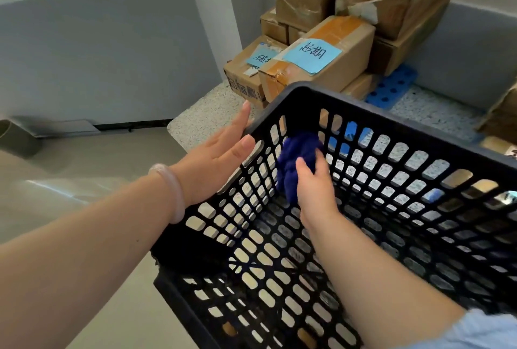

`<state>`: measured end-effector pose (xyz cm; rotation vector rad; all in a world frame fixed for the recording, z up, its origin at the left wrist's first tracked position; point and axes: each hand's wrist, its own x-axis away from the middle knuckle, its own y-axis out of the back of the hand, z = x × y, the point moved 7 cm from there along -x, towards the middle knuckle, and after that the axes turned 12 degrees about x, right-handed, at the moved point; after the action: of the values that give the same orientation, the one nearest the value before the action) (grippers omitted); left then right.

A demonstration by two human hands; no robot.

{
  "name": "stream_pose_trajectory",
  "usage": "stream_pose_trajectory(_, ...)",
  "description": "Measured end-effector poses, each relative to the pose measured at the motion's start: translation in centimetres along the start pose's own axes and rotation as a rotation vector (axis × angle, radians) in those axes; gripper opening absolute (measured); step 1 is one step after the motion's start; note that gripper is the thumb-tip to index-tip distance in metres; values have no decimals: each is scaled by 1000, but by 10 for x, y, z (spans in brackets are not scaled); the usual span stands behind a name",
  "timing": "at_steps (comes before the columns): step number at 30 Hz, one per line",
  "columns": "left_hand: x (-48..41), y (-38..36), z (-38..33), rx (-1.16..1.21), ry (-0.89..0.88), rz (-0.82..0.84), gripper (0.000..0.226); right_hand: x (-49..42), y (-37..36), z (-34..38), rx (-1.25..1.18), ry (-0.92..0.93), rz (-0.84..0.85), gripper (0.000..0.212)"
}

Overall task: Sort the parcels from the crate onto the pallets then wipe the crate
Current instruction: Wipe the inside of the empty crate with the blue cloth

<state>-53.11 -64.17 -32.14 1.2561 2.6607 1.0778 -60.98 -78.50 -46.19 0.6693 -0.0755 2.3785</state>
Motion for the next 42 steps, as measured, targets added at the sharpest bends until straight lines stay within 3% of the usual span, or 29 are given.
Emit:
stream_pose_trajectory(4, -1, 0, -1, -6, -3, 8, 81, -14, -22, -2, 251, 59, 38, 53)
stream_pose_trajectory(9, -2, -1, 1, -5, -22, 2, 84, 23, -38, -28, 124, 31, 32, 31)
stream_pose_trajectory(15, -3, 0, 2, -5, -9, -9, 82, 65, -59, -61, 207, -49, 243, 31)
stream_pose_trajectory(21, -1, 0, 0, 4, -7, -13, 80, 110, -87, -95, 451, -124, 599, 34)
stream_pose_trajectory(28, 1, 0, -1, -17, -4, -16, 78, 118, -88, -72, 408, -58, 698, 20)
stream_pose_trajectory(32, 1, 1, 1, 13, 0, -12, 79, 116, -72, -57, 124, -157, 606, 18)
stream_pose_trajectory(36, 0, 1, 1, 9, -8, -6, 75, 75, -31, -49, -220, -328, 303, 22)
stream_pose_trajectory(39, -1, 0, 5, -10, -8, 3, 69, 40, -9, -16, -334, -214, 135, 21)
stream_pose_trajectory(42, -2, 0, 5, -16, -29, 6, 77, 16, -17, 18, -303, -30, 75, 24)
